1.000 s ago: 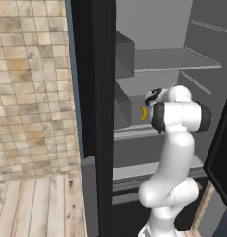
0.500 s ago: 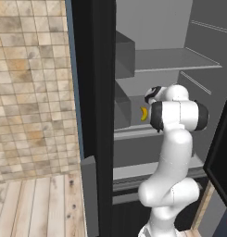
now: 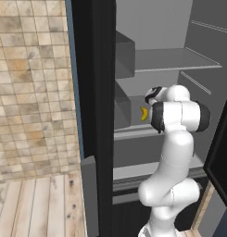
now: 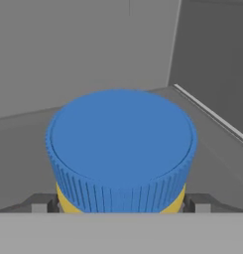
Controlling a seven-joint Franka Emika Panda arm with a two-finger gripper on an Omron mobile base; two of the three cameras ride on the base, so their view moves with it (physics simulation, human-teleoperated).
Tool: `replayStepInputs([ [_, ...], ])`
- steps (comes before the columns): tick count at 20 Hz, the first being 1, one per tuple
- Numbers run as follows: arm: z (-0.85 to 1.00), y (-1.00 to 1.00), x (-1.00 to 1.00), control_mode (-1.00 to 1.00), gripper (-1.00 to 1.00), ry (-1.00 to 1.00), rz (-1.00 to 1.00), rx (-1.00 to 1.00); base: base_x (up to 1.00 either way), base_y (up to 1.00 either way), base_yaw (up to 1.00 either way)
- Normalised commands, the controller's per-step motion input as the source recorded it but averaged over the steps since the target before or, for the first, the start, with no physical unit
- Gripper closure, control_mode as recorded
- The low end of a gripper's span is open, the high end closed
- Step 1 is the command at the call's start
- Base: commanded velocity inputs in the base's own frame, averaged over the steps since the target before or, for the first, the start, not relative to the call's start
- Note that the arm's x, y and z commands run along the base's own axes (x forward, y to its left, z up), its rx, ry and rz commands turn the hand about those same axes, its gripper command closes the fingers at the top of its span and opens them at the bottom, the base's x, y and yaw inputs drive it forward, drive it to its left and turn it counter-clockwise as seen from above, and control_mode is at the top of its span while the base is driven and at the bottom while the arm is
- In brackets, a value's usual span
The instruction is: Move the banana and mayonnaise from the second highest shelf to the top shelf to make space. Then, place the pitcher from the counter on the cleared second highest shelf.
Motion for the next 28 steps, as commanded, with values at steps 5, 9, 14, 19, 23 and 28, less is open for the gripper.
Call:
replayStepInputs([
  [5, 0.50, 0.12, -0.91, -1.00, 1.00, 0.04, 0.00, 0.00, 0.00, 0.00, 0.00],
  [9, 0.93, 0.26, -1.00, -1.00, 1.00, 0.00, 0.00, -0.03, 0.00, 0.00, 0.00],
  [14, 1.00, 0.62, -1.00, -1.00, 1.00, -0.01, 0.08, -0.13, 0.00, 0.00, 0.00],
  [19, 1.00, 0.69, -0.95, -1.00, 1.00, -0.01, 0.06, -0.14, 0.00, 0.00, 0.00],
  [23, 1.00, 0.51, -0.95, -1.00, 1.00, 0.00, 0.06, -0.02, 0.00, 0.00, 0.00],
  [28, 1.00, 0.25, -1.00, -1.00, 1.00, 0.00, 0.06, 0.00, 0.00, 0.00, 0.00],
])
